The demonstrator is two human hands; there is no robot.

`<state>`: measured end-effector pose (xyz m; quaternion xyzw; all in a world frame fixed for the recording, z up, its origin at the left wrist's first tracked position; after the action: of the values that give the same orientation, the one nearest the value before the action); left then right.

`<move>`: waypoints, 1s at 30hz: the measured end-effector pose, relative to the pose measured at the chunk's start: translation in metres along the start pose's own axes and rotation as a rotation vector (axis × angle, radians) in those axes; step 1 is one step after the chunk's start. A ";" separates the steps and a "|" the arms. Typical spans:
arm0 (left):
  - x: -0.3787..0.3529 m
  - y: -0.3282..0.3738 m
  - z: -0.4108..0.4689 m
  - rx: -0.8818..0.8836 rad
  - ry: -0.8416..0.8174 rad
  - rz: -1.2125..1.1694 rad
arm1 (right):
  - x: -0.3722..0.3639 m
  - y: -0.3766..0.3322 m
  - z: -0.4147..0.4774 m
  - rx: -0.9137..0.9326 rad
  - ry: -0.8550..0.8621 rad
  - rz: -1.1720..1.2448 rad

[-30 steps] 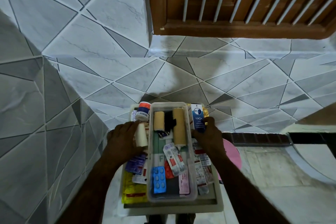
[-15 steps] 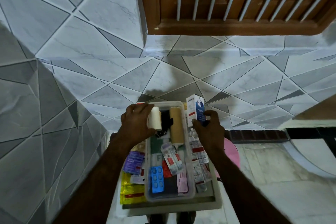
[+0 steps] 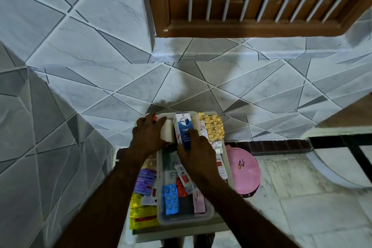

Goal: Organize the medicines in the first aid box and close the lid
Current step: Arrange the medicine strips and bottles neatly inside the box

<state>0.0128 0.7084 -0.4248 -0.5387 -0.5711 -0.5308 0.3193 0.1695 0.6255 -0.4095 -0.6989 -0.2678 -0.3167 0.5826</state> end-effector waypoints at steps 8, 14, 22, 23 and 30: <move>-0.003 -0.005 0.008 0.000 -0.019 -0.005 | -0.024 -0.005 0.016 -0.026 -0.059 0.024; -0.006 -0.011 0.008 -0.023 -0.033 0.017 | -0.028 0.000 0.016 0.011 -0.120 -0.009; -0.009 -0.013 0.013 -0.028 -0.034 0.063 | -0.031 0.008 0.017 -0.072 -0.071 0.197; -0.010 -0.013 0.013 -0.031 -0.029 0.077 | -0.031 0.005 0.017 -0.084 -0.074 0.162; -0.013 -0.013 0.014 -0.054 0.018 0.136 | -0.044 -0.013 0.021 -0.035 -0.110 -0.267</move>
<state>0.0062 0.7204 -0.4436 -0.5800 -0.5158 -0.5277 0.3451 0.1336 0.6479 -0.4374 -0.6834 -0.3843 -0.3571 0.5077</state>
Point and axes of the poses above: each hand's wrist, its own z-axis towards the middle knuckle, its own x-axis out of the back of the hand, y = z × x, the point moved 1 cm from there along z, towards the middle knuckle, and after that the axes turned 3 degrees about -x, right-handed, at the moved point
